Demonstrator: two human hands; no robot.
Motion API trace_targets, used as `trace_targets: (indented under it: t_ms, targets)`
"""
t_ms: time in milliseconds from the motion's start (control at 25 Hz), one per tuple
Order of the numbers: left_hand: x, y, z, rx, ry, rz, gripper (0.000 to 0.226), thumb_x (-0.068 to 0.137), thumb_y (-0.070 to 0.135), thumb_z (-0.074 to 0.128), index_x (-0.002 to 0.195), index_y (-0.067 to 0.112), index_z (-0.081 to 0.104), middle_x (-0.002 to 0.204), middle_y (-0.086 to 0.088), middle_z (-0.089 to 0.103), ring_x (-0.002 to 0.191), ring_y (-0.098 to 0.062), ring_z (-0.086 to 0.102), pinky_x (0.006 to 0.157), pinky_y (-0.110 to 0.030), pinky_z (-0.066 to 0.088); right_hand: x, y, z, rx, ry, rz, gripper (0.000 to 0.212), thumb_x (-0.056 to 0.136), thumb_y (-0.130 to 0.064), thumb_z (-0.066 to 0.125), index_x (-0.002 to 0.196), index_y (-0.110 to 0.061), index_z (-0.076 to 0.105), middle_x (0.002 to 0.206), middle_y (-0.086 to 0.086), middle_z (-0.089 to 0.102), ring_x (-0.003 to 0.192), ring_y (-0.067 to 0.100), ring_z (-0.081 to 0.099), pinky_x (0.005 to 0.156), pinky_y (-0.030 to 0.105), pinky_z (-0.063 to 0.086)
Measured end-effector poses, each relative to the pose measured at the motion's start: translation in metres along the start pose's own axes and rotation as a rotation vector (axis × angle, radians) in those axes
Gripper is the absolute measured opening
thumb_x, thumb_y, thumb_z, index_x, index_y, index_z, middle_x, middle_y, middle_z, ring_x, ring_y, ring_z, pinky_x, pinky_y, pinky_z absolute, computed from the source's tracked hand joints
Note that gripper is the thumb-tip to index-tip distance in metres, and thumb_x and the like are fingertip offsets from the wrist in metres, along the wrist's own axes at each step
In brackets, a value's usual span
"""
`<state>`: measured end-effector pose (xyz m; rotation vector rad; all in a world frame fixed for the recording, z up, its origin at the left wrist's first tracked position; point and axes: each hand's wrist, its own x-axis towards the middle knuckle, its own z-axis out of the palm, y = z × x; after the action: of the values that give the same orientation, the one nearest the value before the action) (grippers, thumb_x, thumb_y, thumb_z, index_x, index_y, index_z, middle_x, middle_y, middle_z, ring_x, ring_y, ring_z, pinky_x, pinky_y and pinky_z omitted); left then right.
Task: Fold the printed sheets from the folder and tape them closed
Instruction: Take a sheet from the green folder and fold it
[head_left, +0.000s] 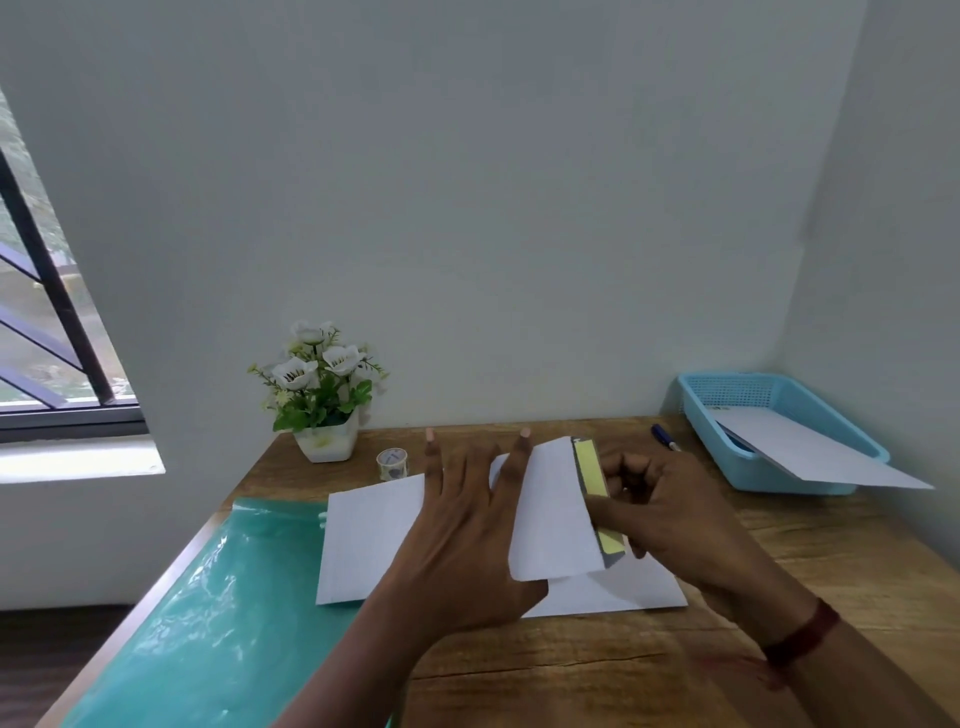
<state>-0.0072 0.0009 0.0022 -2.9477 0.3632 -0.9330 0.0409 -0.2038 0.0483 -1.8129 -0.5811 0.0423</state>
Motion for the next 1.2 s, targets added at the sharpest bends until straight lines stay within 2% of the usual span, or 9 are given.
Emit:
trace_targets:
  t_ms: [200, 280, 440, 520, 600, 720, 800, 1000, 1200]
  targets:
    - [0.003, 0.007, 0.002, -0.019, 0.025, 0.037, 0.119, 0.064, 0.07, 0.061, 0.154, 0.015, 0.006, 0.127, -0.007, 0.035, 0.123, -0.023, 0.033, 0.116, -0.055, -0.007, 0.002, 0.009, 0.005, -0.014, -0.03, 0.039, 0.025, 0.079, -0.014, 0.077, 0.099, -0.029, 0.073, 0.082, -0.02, 0.074, 0.075, -0.003, 0.069, 0.058, 0.009, 0.049]
    - [0.003, 0.009, 0.002, -0.026, 0.033, 0.04, 0.115, 0.063, 0.067, 0.062, 0.153, 0.014, 0.011, 0.128, -0.007, 0.035, 0.124, -0.024, 0.034, 0.117, -0.058, -0.004, 0.002, 0.012, 0.008, -0.029, 0.005, 0.038, 0.028, 0.078, -0.012, 0.078, 0.097, -0.033, 0.072, 0.08, -0.025, 0.072, 0.076, -0.005, 0.068, 0.059, 0.011, 0.049]
    - [0.003, 0.01, 0.0, -0.026, 0.036, 0.015, 0.104, 0.064, 0.062, 0.062, 0.149, 0.013, 0.024, 0.128, -0.008, 0.039, 0.124, -0.025, 0.038, 0.117, -0.059, 0.0, 0.003, 0.015, 0.01, -0.124, 0.088, -0.025, 0.031, 0.077, -0.009, 0.077, 0.081, -0.039, 0.073, 0.074, -0.019, 0.073, 0.07, 0.004, 0.068, 0.057, 0.025, 0.054]
    - [0.003, 0.01, -0.001, -0.011, 0.046, 0.013, 0.1, 0.064, 0.059, 0.064, 0.146, 0.012, 0.03, 0.127, -0.009, 0.042, 0.122, -0.025, 0.041, 0.117, -0.059, 0.005, 0.004, 0.018, 0.01, -0.131, 0.105, -0.022, 0.024, 0.078, -0.009, 0.076, 0.083, -0.033, 0.076, 0.075, -0.011, 0.075, 0.066, 0.011, 0.069, 0.057, 0.035, 0.056]
    - [0.004, 0.013, -0.002, 0.005, 0.061, 0.023, 0.097, 0.064, 0.052, 0.067, 0.146, 0.011, 0.033, 0.125, -0.009, 0.044, 0.12, -0.026, 0.043, 0.117, -0.059, 0.01, 0.005, 0.021, 0.01, -0.086, 0.112, 0.024, 0.025, 0.079, -0.005, 0.073, 0.086, -0.029, 0.077, 0.074, -0.008, 0.075, 0.064, 0.013, 0.069, 0.049, 0.034, 0.056]
    - [0.004, 0.014, -0.003, 0.046, 0.029, 0.037, 0.104, 0.062, 0.042, 0.07, 0.15, 0.013, 0.024, 0.127, -0.008, 0.043, 0.121, -0.027, 0.044, 0.115, -0.061, 0.019, 0.007, 0.024, 0.006, -0.033, 0.12, 0.032, 0.031, 0.079, -0.003, 0.073, 0.079, -0.034, 0.074, 0.071, -0.015, 0.073, 0.068, 0.007, 0.068, 0.049, 0.022, 0.052]
    - [0.005, 0.009, -0.003, 0.096, -0.038, 0.012, 0.117, 0.057, 0.039, 0.074, 0.153, 0.016, 0.011, 0.132, -0.008, 0.038, 0.125, -0.029, 0.039, 0.114, -0.062, 0.021, 0.009, 0.025, 0.002, 0.005, 0.127, 0.035, 0.023, 0.078, -0.003, 0.075, 0.08, -0.026, 0.077, 0.073, -0.011, 0.075, 0.069, 0.008, 0.069, 0.053, 0.019, 0.052]
    - [0.002, -0.013, -0.009, 0.145, -0.241, -0.109, 0.129, 0.064, 0.042, 0.077, 0.152, 0.024, -0.016, 0.144, -0.007, 0.018, 0.139, -0.026, 0.012, 0.116, -0.063, 0.0, 0.013, 0.033, 0.005, 0.04, 0.085, 0.091, 0.017, 0.076, 0.0, 0.076, 0.088, -0.012, 0.078, 0.078, 0.002, 0.077, 0.072, 0.018, 0.072, 0.062, 0.034, 0.058]
    - [0.003, -0.025, -0.008, 0.114, -0.245, -0.139, 0.136, 0.06, 0.04, 0.083, 0.152, 0.026, -0.017, 0.145, -0.008, 0.02, 0.142, -0.025, 0.012, 0.115, -0.064, -0.004, 0.014, 0.033, 0.003, 0.07, 0.106, 0.077, 0.02, 0.079, -0.001, 0.075, 0.089, -0.019, 0.076, 0.079, -0.001, 0.076, 0.066, 0.013, 0.072, 0.056, 0.032, 0.058]
